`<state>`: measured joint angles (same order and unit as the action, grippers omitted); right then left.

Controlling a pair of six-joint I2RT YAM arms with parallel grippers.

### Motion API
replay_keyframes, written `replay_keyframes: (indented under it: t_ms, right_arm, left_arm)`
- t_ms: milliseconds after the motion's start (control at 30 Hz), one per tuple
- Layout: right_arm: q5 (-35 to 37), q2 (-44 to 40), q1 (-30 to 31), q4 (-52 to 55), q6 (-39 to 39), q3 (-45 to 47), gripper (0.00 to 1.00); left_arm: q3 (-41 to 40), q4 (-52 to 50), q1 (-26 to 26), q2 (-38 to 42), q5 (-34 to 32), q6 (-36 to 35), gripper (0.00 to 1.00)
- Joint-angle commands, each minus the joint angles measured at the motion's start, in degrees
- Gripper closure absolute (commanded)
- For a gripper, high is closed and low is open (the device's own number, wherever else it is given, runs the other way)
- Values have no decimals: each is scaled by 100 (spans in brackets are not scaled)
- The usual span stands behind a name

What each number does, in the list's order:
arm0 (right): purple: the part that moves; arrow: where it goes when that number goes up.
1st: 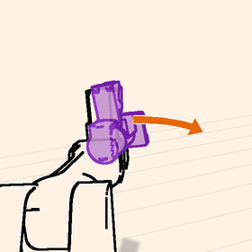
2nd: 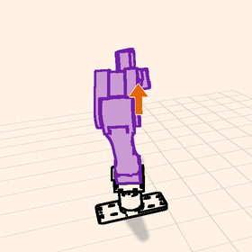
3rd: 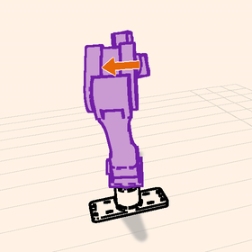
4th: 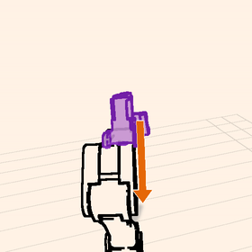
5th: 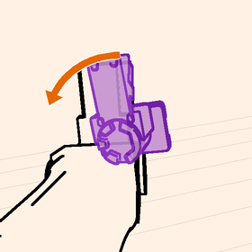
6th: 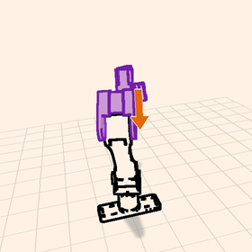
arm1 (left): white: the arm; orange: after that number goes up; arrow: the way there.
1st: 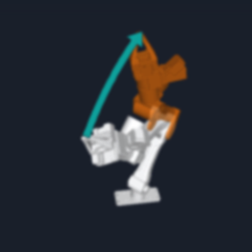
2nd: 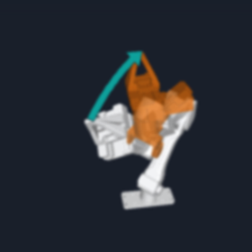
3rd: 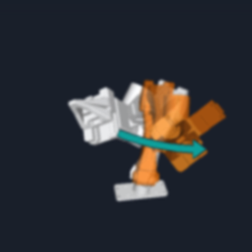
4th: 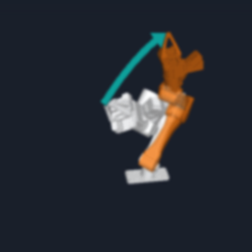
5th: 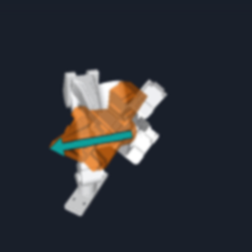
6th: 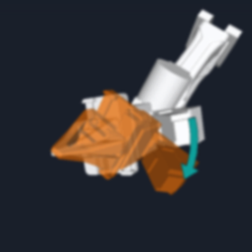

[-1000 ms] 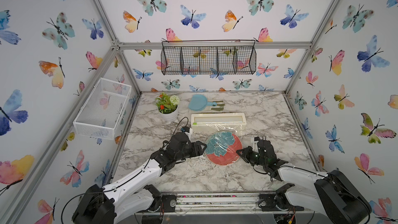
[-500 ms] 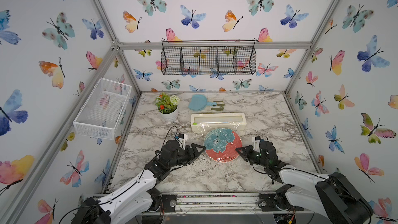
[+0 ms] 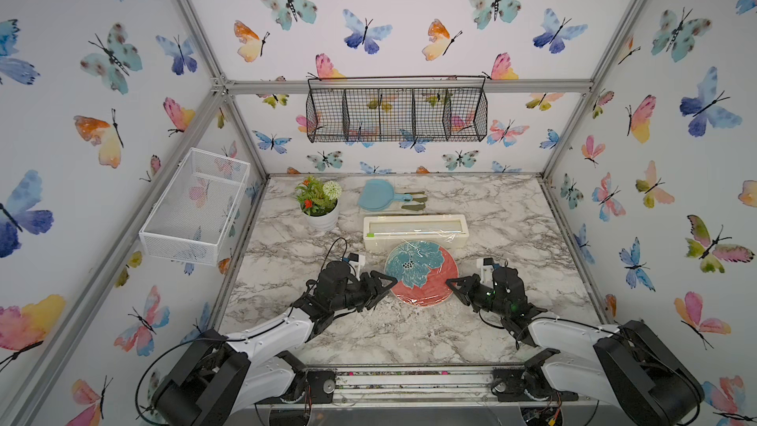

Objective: Wrap the plate with plastic wrap
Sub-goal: Place the plate at the center of the board.

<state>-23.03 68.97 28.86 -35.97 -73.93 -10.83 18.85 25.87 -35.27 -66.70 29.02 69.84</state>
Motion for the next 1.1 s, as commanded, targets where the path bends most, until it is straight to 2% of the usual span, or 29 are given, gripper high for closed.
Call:
replay_keyframes:
  t_ms: [0, 167, 333, 567, 700, 800, 1000, 1033, 1067]
  right_arm:
    - [-334, -205, 19, -1045, -50, -384, 98]
    - [-482, -46, 15, -1365, -208, -351, 98]
    - [-552, 7, 14, -1586, -362, -230, 98]
    - [-587, -18, 14, -1597, -412, -183, 98]
    - [-598, 4, 14, -1624, -427, -145, 98]
    - [-598, -23, 14, -1557, -396, -131, 98]
    - [-614, -77, 19, -1209, -208, -157, 98]
    - [-636, -77, 14, -1115, -155, -169, 98]
    - [-650, -85, 15, -1056, -104, -164, 98]
  left_arm:
    - [80, 38, 55, -84, 177, -298, 42]
    - [231, 156, 73, -320, 114, -397, 45]
    - [342, 572, 79, -707, 174, -434, 54]
    - [116, 1383, 77, -946, 214, -201, 55]
    - [40, 1673, 74, -1027, 211, -121, 82]
    - [29, 1709, 73, -1086, 218, -111, 91]
    - [-65, 1642, 72, -1076, 248, -164, 92]
    - [-96, 1544, 73, -1036, 245, -211, 86]
    - [-123, 1380, 73, -969, 224, -305, 70]
